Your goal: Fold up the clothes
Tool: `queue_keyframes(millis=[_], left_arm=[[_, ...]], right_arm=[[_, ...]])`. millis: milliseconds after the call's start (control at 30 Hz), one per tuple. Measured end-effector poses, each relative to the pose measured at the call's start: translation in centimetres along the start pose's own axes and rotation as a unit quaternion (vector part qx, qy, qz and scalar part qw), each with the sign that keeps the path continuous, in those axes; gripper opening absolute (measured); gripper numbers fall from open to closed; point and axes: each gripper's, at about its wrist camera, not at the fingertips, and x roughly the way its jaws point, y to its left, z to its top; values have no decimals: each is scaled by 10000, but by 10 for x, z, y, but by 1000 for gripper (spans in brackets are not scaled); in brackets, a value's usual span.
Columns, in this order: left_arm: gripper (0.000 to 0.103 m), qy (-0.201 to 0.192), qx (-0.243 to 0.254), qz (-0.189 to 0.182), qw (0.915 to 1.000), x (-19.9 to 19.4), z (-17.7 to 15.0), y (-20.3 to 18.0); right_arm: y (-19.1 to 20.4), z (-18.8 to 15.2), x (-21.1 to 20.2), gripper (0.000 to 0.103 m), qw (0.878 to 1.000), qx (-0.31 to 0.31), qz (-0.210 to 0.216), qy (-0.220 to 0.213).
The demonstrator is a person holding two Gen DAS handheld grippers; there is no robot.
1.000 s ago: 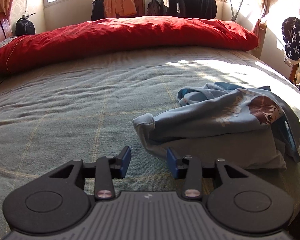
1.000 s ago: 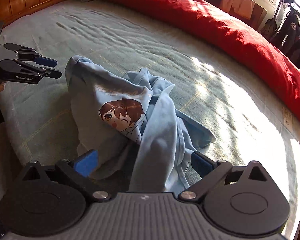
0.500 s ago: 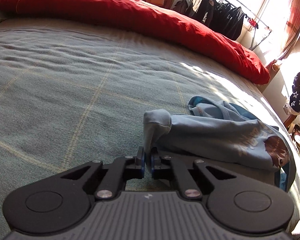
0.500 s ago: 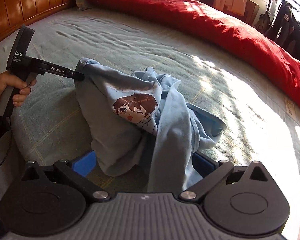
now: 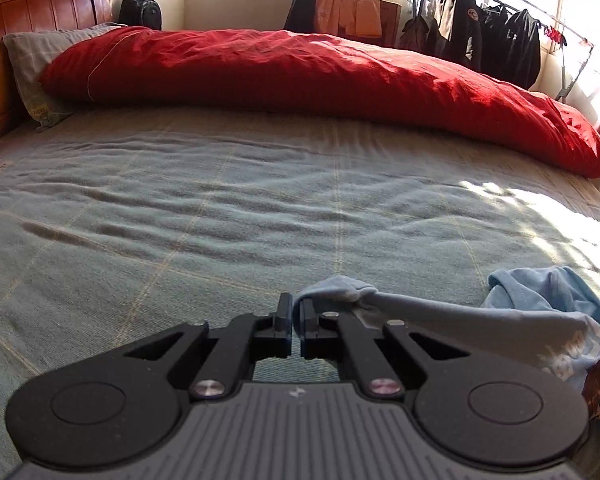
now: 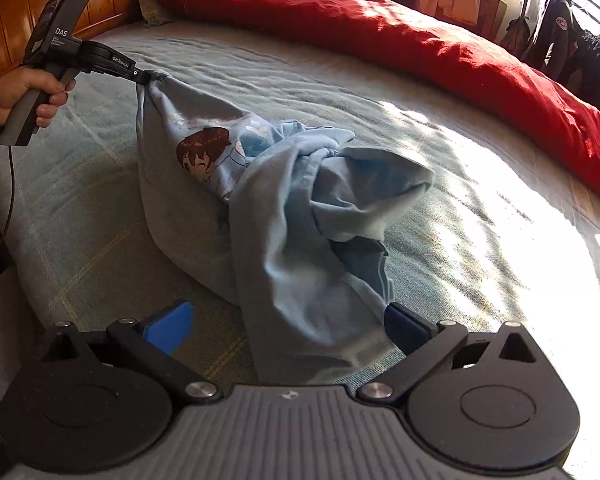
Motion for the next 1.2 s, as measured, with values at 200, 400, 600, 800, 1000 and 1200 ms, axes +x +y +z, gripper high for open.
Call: queue_keyframes(millis=[200, 400, 600, 800, 1000, 1200], left_arm=[[4, 290, 62, 454, 9985, 31, 10, 13], [10, 364, 376, 297, 9982, 17, -2, 8], [29, 394, 634, 87, 9972, -28, -11, 3], [43, 418, 878, -1004, 9902, -73, -20, -42], [44, 535, 1053, -1923, 9742, -86, -22, -104], [45, 718, 1144, -2306, 9636, -65, -19, -153]], right_arm=[[-4, -4, -5, 103, 9999, 80, -97, -14], [3, -11, -3, 103, 9998, -44, -182, 38], [15, -16, -5, 103, 9998, -148, -142, -74], [27, -24, -10, 103, 9998, -70, 8, -189], [29, -36, -24, 103, 9994, -50, 3, -333], [13, -40, -20, 103, 9990, 67, 160, -410]])
